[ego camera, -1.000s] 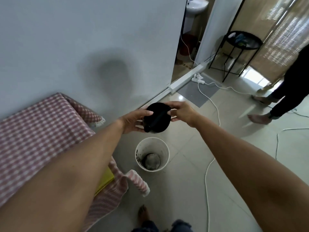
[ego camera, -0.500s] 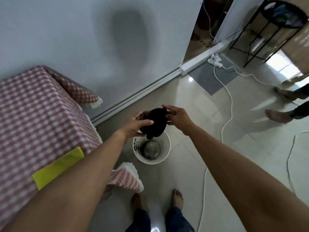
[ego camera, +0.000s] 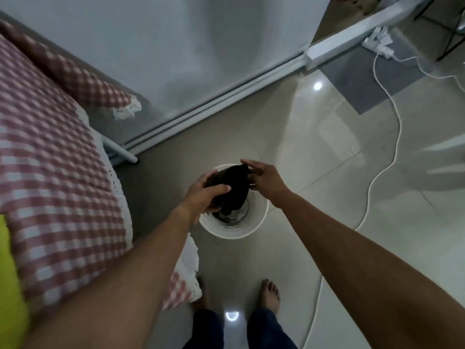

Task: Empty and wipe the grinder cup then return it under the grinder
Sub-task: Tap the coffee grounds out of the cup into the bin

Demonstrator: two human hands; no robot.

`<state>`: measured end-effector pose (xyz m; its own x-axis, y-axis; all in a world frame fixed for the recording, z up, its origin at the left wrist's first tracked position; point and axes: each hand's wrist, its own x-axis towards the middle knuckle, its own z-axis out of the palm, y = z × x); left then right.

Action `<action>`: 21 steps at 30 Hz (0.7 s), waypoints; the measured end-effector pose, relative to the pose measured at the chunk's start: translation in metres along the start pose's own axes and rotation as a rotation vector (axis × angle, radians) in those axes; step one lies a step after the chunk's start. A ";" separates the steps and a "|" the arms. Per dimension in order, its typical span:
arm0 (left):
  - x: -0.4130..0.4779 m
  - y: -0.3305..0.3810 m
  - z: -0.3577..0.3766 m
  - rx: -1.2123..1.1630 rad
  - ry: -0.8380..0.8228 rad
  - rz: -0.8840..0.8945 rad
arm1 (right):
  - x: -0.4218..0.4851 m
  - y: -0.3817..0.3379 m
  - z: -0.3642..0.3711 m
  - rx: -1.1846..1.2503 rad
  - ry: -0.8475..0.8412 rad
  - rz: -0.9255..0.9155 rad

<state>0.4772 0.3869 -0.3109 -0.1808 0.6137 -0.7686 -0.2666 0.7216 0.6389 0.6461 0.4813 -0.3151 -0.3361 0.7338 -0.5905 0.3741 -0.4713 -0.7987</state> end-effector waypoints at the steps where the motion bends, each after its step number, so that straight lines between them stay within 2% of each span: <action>1: 0.012 -0.009 0.002 -0.006 0.013 -0.002 | 0.011 0.014 0.001 -0.001 -0.001 0.004; 9: 0.096 -0.074 0.011 0.048 0.055 -0.020 | 0.081 0.108 0.003 -0.058 -0.011 0.019; 13: 0.129 -0.098 0.011 0.133 0.107 0.042 | 0.109 0.141 0.004 -0.297 0.041 -0.036; 17: 0.145 -0.111 0.015 0.285 0.209 0.122 | 0.113 0.169 0.003 -0.644 0.289 -0.096; 18: 0.146 -0.113 0.017 0.344 0.241 0.134 | 0.112 0.175 0.002 -0.694 0.299 -0.077; 21: 0.143 -0.115 0.025 0.522 0.330 0.182 | 0.109 0.187 -0.001 -0.746 0.189 0.023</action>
<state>0.5055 0.4000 -0.4934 -0.4834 0.6700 -0.5634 0.2764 0.7275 0.6280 0.6800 0.4735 -0.5288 -0.1926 0.8308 -0.5222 0.8857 -0.0818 -0.4569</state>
